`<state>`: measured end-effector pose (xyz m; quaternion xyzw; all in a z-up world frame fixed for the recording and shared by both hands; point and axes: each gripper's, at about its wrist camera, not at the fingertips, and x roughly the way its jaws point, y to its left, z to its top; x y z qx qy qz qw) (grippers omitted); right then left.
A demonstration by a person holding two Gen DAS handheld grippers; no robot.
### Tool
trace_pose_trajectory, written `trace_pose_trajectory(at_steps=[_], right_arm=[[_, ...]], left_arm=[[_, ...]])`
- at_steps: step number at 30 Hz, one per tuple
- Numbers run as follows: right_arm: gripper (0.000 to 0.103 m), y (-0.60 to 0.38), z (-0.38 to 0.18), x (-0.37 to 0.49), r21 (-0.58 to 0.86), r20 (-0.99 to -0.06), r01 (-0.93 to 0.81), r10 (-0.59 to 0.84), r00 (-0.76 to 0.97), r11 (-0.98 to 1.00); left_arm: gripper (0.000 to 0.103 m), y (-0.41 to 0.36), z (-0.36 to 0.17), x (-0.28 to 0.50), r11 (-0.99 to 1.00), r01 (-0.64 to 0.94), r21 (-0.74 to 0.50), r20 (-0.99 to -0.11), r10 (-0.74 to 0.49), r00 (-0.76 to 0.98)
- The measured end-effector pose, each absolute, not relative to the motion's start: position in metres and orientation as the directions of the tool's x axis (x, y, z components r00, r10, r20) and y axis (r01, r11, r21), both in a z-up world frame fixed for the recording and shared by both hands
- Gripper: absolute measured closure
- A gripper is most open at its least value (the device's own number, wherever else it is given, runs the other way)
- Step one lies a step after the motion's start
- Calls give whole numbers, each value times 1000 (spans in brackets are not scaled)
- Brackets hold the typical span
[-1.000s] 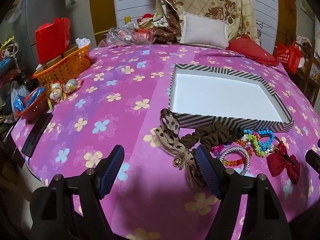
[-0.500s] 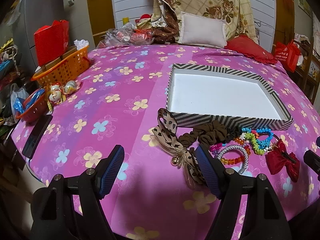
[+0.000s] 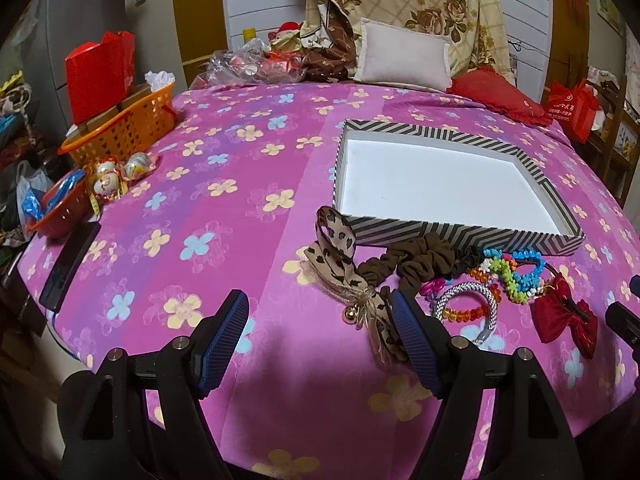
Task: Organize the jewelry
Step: 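Move both grippers toward the jewelry pile beside the striped tray, then grasp the red bow clip with the right gripper while the left grasps the leopard bow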
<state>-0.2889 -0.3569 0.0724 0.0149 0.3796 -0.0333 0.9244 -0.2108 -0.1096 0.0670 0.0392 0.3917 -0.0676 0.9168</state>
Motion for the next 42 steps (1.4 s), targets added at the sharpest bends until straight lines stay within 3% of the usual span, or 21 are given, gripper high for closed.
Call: trace_pose_trajectory(at_steps=[20, 30, 42], right_arm=[[1, -365, 53, -293, -15, -704, 24, -28, 710, 1000], [19, -365, 45, -278, -13, -734, -10, -3, 679, 1000], [20, -365, 27, -255, -32, -779, -159, 75, 623, 987]], left_arm=[[44, -93, 57, -206, 976, 198, -90, -752, -197, 629], [44, -93, 51, -197, 977, 179, -113, -766, -201, 611], [44, -95, 49, -175, 969, 165, -186, -781, -247, 573]])
